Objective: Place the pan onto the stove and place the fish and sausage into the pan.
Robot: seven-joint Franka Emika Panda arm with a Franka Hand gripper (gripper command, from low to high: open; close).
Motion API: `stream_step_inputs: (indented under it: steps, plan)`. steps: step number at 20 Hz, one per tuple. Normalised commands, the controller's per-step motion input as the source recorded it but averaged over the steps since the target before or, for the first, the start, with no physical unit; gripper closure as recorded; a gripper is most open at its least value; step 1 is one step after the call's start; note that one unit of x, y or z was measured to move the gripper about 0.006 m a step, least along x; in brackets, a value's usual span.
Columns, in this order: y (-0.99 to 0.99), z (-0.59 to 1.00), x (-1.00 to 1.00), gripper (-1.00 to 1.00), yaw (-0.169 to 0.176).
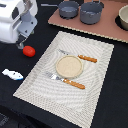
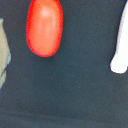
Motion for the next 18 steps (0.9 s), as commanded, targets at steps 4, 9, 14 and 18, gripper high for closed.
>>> stream_step_inputs:
  steps: [4,9,14,18]
  plan:
    - [-0.57,-0.23,0.24,-1.00,-0.001]
    - [-0.56,-0.25,0.12,-1.00,-0.011]
    - [-0.65,-0.24,0.00,-1.00,-0.010]
    - [-0.48,-0.29,0.03,-1.00,0.000]
